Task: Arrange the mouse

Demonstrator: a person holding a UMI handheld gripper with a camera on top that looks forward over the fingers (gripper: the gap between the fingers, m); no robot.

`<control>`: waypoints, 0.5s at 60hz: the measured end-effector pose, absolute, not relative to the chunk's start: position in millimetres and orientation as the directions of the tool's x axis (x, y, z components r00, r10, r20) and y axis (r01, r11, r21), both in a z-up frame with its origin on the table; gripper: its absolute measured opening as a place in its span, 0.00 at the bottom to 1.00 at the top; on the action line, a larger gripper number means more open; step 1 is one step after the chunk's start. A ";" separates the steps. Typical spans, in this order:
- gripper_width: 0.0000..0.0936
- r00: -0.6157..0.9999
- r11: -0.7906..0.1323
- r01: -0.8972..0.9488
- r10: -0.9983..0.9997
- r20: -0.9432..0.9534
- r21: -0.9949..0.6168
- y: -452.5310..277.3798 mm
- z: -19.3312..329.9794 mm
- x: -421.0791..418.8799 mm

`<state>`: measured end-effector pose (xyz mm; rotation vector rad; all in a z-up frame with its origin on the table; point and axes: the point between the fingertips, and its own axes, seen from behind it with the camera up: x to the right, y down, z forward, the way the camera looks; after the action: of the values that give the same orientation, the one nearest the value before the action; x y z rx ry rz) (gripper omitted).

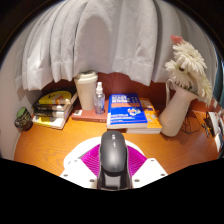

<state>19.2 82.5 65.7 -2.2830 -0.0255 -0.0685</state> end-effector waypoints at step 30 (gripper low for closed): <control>0.54 0.994 -0.719 0.019 -0.059 0.089 -0.695 74.6 -9.1 19.0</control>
<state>19.0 74.6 -9.1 -2.3696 0.0277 -0.1342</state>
